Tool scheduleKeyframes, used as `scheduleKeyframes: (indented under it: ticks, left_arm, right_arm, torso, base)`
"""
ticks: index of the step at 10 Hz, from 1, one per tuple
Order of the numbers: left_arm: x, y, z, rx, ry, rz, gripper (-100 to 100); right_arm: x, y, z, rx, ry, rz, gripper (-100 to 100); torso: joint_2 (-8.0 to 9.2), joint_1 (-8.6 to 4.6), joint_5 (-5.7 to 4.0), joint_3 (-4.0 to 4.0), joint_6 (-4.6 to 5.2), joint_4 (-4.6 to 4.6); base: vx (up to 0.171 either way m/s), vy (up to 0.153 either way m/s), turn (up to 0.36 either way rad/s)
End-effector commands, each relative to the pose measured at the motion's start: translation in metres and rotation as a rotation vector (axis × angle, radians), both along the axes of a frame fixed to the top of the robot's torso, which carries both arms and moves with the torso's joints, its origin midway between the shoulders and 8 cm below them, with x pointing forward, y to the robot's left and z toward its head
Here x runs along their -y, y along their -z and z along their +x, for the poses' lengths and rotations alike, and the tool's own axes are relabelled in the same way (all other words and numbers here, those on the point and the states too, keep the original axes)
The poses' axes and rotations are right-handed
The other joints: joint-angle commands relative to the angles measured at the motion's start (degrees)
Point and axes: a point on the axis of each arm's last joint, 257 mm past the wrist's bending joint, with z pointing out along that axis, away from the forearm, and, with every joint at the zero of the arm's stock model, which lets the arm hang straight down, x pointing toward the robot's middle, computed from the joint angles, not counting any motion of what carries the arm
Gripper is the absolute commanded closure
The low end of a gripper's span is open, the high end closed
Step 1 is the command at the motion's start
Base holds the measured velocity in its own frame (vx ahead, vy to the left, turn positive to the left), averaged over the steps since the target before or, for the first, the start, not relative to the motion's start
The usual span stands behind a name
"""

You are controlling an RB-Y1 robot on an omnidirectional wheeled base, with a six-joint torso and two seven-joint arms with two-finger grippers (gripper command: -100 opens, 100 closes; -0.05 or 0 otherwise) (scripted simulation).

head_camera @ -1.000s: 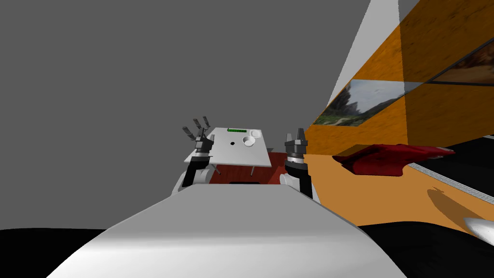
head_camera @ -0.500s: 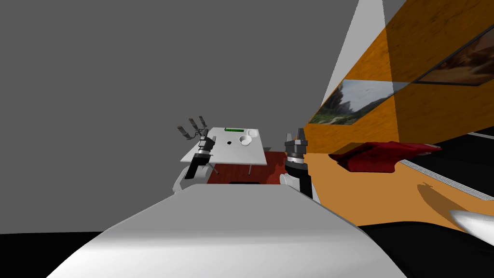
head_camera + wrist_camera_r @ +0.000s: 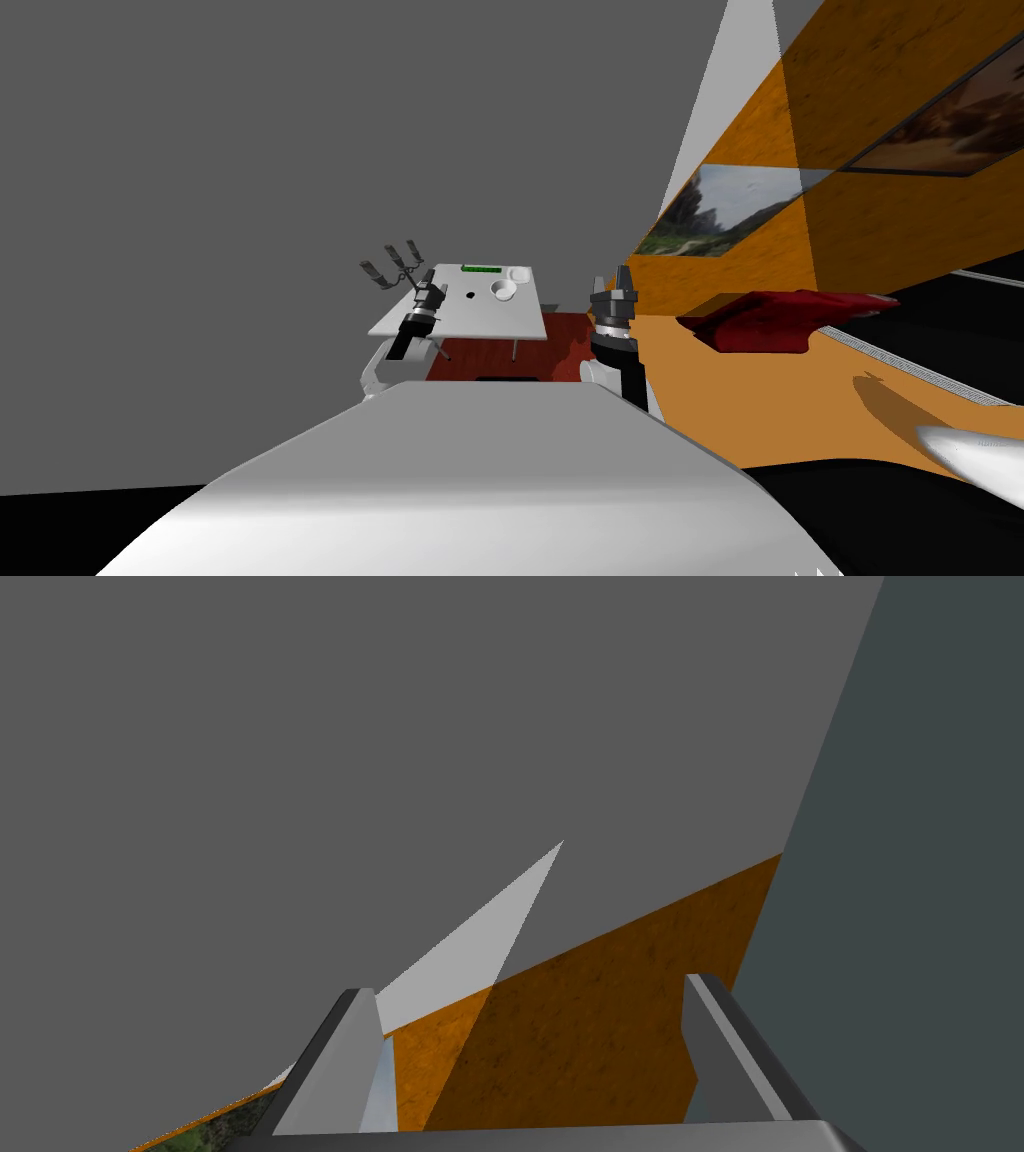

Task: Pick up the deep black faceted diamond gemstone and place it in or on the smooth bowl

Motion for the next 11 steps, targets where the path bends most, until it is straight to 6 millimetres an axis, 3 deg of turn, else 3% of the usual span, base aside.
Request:
scheduleKeyframes:
  ticks: [1, 5, 6, 7, 10, 11]
  left_arm:
    - [-0.010, 0.007, 0.013, -0.026, -0.006, 0.009, -100]
    - [-0.038, 0.027, 0.039, -0.101, -0.036, 0.021, -100]
    - [-0.042, 0.040, 0.040, -0.125, -0.045, 0.019, -100]
    - [-0.042, 0.040, 0.040, -0.125, -0.045, 0.019, -100]
    - [-0.074, 0.049, 0.064, -0.182, -0.085, 0.024, -100]
    - [-0.079, 0.061, 0.064, -0.206, -0.094, 0.022, -100]
  right_arm:
    - [0.000, 0.000, 0.000, 0.000, 0.000, 0.000, 0]
    - [0.000, 0.000, 0.000, 0.000, 0.000, 0.000, 0]
    - [0.000, 0.000, 0.000, 0.000, 0.000, 0.000, 0]
    - [0.000, 0.000, 0.000, 0.000, 0.000, 0.000, 0]
    - [0.000, 0.000, 0.000, 0.000, 0.000, 0.000, 0]
    - [0.000, 0.000, 0.000, 0.000, 0.000, 0.000, 0]
  torso:
    - [0.00, 0.00, 0.00, 0.00, 0.00, 0.00]
    - [0.00, -0.12, -0.02, 0.00, 0.00, 0.00]
    - [0.02, -0.19, -0.04, 0.01, 0.01, 0.00]
    - [0.04, -0.14, -0.03, 0.02, -0.01, 0.00]
    - [0.01, -0.05, -0.01, 0.00, 0.00, 0.00]
    - [0.04, -0.14, -0.03, 0.02, 0.01, 0.01]
  base:
    - [-0.022, -0.064, -0.046]
    - [-0.018, -0.074, -0.033]
    - [-0.024, -0.077, -0.025]
    - [-0.014, -0.030, 0.007]
    - [-0.021, -0.065, -0.047]
    - [-0.026, -0.071, -0.038]
